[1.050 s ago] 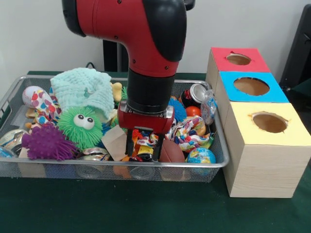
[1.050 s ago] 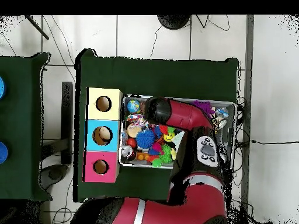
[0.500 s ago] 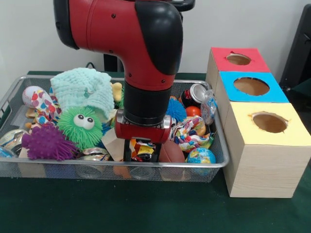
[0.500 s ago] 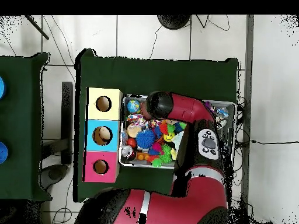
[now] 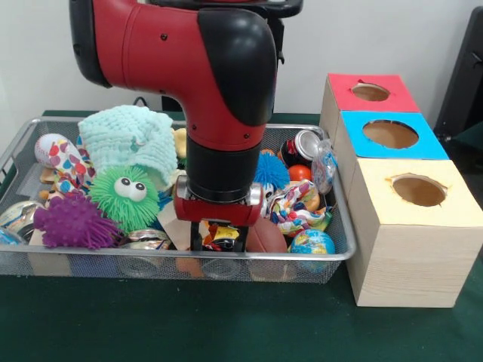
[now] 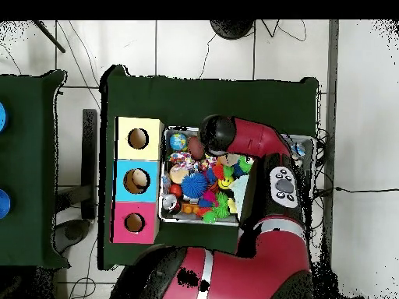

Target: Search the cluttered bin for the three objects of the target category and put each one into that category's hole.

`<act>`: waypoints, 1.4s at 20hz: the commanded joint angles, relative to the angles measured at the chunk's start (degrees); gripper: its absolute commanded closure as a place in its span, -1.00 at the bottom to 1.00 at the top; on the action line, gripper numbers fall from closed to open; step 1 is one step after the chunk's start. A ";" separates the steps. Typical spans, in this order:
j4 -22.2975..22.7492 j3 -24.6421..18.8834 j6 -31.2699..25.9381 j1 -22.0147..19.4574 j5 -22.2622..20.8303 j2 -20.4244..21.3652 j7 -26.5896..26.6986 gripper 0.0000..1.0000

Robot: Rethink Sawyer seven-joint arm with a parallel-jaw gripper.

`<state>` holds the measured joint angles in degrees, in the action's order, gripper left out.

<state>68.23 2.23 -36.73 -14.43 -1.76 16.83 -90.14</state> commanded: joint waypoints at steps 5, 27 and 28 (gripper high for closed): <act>-4.00 -7.98 -0.77 -3.59 -4.73 -3.04 6.26 -1.00; -13.44 -12.42 -10.01 -6.95 -7.12 -8.34 6.88 -1.00; -14.52 -12.51 -10.51 -7.03 -7.17 -9.06 6.95 -1.00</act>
<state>60.31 -4.67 -50.04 -19.16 -5.75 13.62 -90.14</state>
